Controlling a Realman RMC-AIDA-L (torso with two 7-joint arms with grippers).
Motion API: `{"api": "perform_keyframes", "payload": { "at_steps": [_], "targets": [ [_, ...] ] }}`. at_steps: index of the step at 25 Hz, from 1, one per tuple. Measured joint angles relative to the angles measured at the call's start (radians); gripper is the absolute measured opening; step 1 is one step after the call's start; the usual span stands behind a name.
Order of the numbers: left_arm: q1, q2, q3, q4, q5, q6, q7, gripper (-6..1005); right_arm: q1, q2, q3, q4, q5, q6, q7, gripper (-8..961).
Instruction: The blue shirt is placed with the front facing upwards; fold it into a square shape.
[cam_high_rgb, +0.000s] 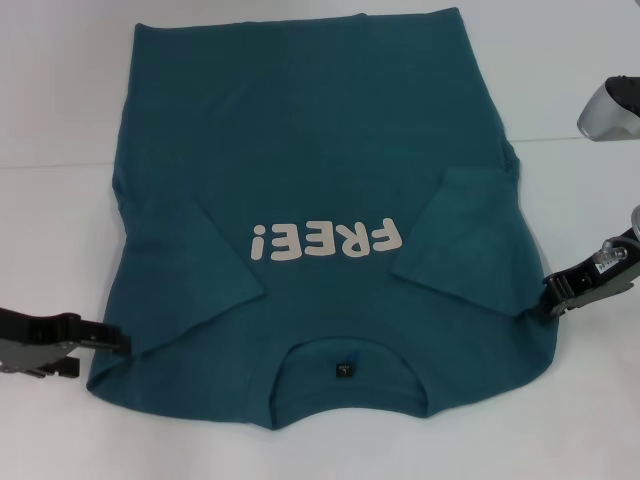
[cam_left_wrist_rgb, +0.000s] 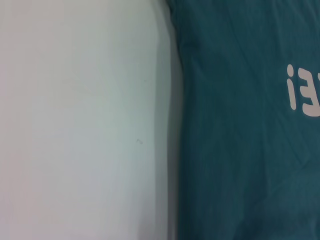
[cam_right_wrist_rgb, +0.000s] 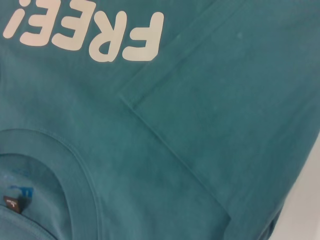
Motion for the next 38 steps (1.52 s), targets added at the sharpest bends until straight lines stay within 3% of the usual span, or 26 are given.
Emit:
{"api": "perform_keyframes", "payload": {
  "at_steps": [38],
  "targets": [
    [-0.013, -0.001, 0.005, 0.029, 0.029, -0.015, -0.006, 840, 0.002, -0.002, 0.002, 0.002, 0.0, -0.002, -0.023, 37]
  ]
}}
